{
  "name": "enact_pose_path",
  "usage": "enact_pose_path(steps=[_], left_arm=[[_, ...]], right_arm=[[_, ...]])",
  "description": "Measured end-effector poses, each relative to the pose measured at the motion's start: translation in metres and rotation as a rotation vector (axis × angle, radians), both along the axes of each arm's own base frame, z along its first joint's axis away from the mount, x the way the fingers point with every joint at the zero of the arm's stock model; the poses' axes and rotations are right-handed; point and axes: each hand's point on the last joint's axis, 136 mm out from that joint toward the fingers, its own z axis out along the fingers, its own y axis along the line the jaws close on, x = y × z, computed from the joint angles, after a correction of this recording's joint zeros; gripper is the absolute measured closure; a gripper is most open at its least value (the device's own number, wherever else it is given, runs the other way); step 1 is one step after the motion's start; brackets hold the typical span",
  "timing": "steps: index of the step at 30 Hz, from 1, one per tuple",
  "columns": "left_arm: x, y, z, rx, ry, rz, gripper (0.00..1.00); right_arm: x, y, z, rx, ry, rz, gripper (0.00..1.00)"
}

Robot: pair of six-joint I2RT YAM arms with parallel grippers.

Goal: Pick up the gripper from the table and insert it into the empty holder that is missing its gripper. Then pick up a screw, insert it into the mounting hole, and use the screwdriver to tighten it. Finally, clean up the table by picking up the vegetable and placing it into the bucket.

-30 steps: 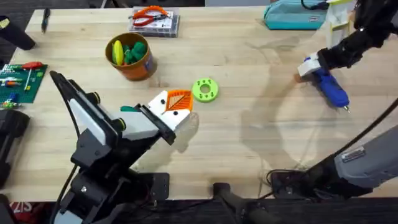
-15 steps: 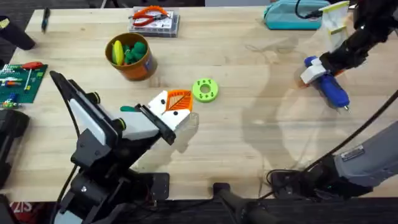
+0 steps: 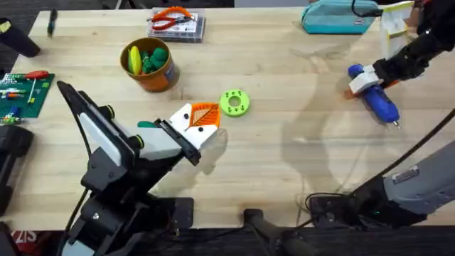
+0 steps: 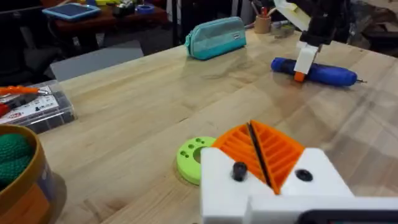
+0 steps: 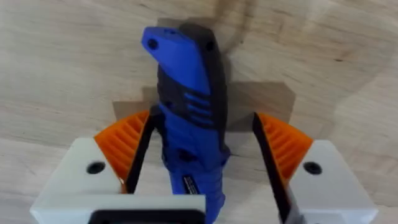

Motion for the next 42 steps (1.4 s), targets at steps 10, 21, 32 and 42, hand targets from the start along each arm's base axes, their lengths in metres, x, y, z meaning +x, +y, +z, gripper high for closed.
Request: enact_pose_path(steps=[10, 21, 32, 42], left_arm=[[0.0, 0.0, 0.0, 0.0, 0.0, 0.0, 0.994], [0.0, 0.0, 0.0, 0.0, 0.0, 0.0, 0.994], [0.0, 0.0, 0.0, 0.0, 0.0, 0.0, 0.994], [0.0, 0.0, 0.0, 0.0, 0.0, 0.0, 0.994]], right_arm=[[0.003, 0.0, -0.001, 0.013, -0.001, -0.008, 0.044], [0.009, 0.005, -0.001, 0.008, -0.017, 0.011, 0.059], [0.016, 0.012, -0.001, 0.01, -0.03, 0.032, 0.121], [0.023, 0.014, -0.001, 0.02, -0.055, 0.053, 0.812]])
